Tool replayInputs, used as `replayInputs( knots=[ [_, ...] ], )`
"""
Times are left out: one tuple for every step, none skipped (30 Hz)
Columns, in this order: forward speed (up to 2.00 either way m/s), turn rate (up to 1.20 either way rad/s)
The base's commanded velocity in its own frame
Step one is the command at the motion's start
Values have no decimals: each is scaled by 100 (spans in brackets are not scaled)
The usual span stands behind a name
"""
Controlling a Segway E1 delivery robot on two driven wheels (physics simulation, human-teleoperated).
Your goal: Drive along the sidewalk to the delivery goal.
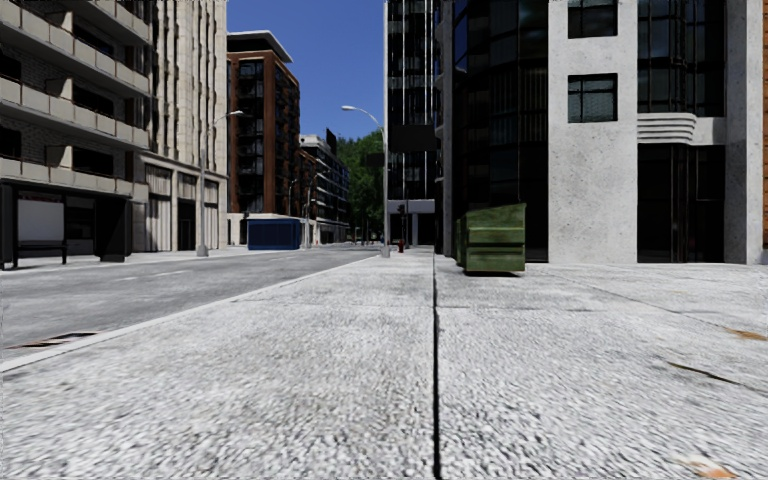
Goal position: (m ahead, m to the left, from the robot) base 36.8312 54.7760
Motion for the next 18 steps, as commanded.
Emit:
replayInputs(
  knots=[
    [200,-42],
    [200,-42],
    [200,-42],
    [200,-42],
    [200,-42],
    [200,-42],
    [200,-42],
    [200,-42],
    [200,-42],
    [200,-42],
    [200,-28],
    [200,-28],
    [200,-3],
    [200,0],
    [200,0],
    [200,0],
    [200,0],
    [200,0]
  ],
)
